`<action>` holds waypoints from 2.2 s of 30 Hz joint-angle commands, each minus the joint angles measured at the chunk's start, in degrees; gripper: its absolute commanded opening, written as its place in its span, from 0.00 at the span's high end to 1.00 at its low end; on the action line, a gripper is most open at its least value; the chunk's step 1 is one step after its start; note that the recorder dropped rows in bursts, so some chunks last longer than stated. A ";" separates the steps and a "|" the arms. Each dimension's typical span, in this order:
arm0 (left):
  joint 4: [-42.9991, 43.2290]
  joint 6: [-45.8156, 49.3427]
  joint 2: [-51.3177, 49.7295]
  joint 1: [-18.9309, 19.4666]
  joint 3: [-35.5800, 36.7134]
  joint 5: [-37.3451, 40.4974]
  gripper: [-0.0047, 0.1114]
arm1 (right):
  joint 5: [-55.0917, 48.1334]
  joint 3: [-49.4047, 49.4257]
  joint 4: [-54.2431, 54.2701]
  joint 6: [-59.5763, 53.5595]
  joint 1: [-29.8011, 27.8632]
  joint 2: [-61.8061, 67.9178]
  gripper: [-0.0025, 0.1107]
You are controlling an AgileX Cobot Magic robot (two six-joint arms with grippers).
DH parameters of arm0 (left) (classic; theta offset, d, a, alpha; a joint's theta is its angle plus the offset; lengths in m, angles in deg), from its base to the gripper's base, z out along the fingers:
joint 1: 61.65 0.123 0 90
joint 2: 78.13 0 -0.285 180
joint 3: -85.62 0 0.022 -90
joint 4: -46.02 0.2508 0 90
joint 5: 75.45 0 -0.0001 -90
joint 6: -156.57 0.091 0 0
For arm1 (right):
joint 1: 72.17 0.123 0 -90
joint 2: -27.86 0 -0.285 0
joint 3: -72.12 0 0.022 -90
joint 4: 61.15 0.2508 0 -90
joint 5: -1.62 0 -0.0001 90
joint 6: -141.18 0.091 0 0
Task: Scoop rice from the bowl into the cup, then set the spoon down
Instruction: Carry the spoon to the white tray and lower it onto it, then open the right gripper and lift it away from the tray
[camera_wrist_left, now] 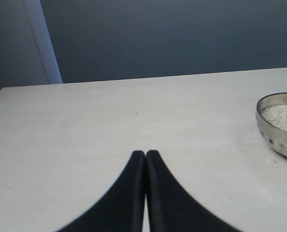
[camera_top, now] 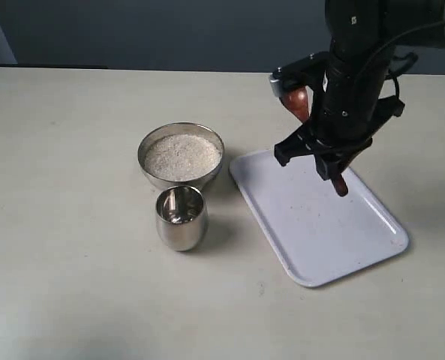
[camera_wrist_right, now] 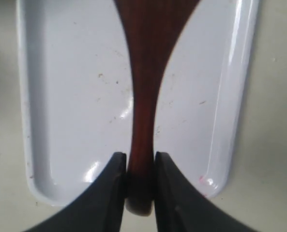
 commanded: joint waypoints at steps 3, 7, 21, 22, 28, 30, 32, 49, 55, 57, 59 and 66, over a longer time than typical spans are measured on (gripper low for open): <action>0.10 -0.32 0.28 -0.40 -0.14 -0.57 0.96 | -0.61 -0.26 2.89 -3.69 -2.08 7.37 0.98; 0.10 -0.32 0.28 -0.40 -0.14 -0.57 0.96 | -4.20 -0.26 4.48 -5.81 -2.08 10.21 0.98; 0.10 -0.32 0.28 -0.40 -0.14 -0.57 0.96 | -5.09 -5.56 3.65 -6.73 -2.08 15.05 0.98; 0.10 -0.32 0.28 -0.40 -0.14 -0.57 0.96 | -5.09 -6.32 3.55 -6.73 -2.08 15.61 0.98; 0.10 -0.32 0.28 -0.40 -0.14 -0.57 0.96 | -5.09 -7.63 4.88 -6.73 -2.08 17.48 0.94; 0.10 -0.32 0.28 -0.40 -0.14 -0.57 0.96 | -5.09 -7.63 4.86 -6.73 -2.08 17.73 0.85; 0.10 -0.32 0.28 -0.40 -0.14 -0.57 0.96 | -5.09 -7.63 5.01 -6.73 -2.08 17.85 0.75; 0.10 -0.32 0.28 -0.40 -0.14 -0.57 0.96 | -5.09 -7.63 5.00 -6.09 -1.97 9.52 0.98; 0.10 -0.32 0.28 -0.40 -0.14 -0.57 0.96 | 0.16 -7.17 5.25 -5.05 -1.97 -6.96 0.98; 0.10 -0.32 0.28 -0.40 -0.14 -0.57 0.96 | 3.80 -5.57 5.33 -4.94 -1.97 -12.58 0.98; 0.10 -0.32 0.28 -0.40 -0.14 -0.57 0.96 | 8.11 -1.98 5.33 -4.94 -1.97 -18.82 0.98; 0.10 -0.32 0.28 -0.40 -0.14 -0.57 0.96 | 19.61 17.61 4.97 -4.94 -1.97 -36.43 0.98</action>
